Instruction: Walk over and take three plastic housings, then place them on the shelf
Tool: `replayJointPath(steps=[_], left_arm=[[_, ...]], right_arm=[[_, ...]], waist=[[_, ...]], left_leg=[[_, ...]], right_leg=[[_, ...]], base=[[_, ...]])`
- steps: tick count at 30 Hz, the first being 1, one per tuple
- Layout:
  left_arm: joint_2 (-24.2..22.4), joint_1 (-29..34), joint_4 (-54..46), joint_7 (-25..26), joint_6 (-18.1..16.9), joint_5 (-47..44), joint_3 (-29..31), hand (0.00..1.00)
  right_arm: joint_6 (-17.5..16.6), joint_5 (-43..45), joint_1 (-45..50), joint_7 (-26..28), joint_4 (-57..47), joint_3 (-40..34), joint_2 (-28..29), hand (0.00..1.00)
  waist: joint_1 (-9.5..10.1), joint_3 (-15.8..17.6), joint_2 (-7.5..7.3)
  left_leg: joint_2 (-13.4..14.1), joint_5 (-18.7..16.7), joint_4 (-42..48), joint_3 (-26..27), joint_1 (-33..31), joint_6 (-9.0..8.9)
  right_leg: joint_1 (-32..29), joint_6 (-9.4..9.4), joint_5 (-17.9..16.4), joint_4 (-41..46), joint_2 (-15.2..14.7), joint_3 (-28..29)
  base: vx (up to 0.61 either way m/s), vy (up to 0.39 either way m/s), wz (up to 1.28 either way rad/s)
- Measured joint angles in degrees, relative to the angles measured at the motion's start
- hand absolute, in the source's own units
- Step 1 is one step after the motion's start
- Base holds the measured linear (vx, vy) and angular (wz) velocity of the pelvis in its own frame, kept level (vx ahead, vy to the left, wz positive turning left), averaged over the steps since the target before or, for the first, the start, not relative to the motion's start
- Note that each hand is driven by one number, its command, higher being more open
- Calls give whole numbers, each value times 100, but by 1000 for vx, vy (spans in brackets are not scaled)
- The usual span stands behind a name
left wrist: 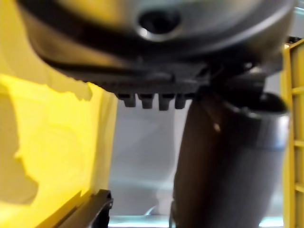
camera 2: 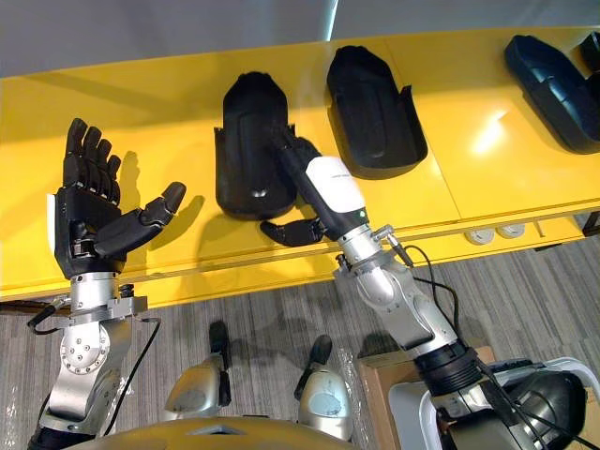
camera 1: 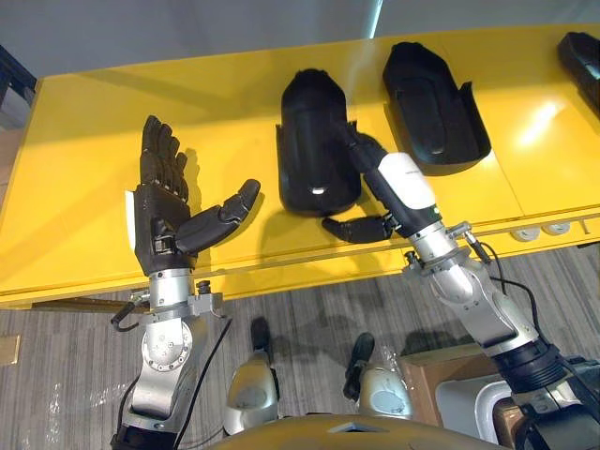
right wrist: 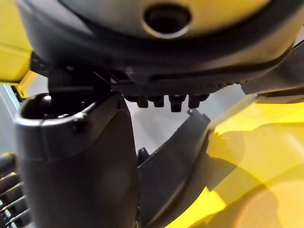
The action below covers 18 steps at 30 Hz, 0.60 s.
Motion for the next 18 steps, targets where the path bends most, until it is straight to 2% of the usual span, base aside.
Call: replayJointPath(steps=[12,17,18], left_arm=[[-83,-128,8,-30,-3,-2,50,100],[-87,-198,7,-106,-3,-2,52,100],[-93,-197,7,-165,-3,-2,54,100]], right_arm=[[-41,-8,-490,-200,333,-99,195,100],[-259,127,-705,-171,421,-110,197,100],[-423,336,-722,-166,418,-195,203,100]], waist=[[30,205,46],[65,220,68],[99,232,83]], left_leg=[[6,21,2,-87,-33,-18],[3,22,3,-110,-45,-20],[2,23,3,-111,-43,-21]], right_leg=[[-91,-38,-143,251,-45,-67],[-90,-40,-159,268,-52,-96],[-89,-38,-166,268,-52,-100]], base=[[-5,-5,3],[1,-4,2],[0,0,0]])
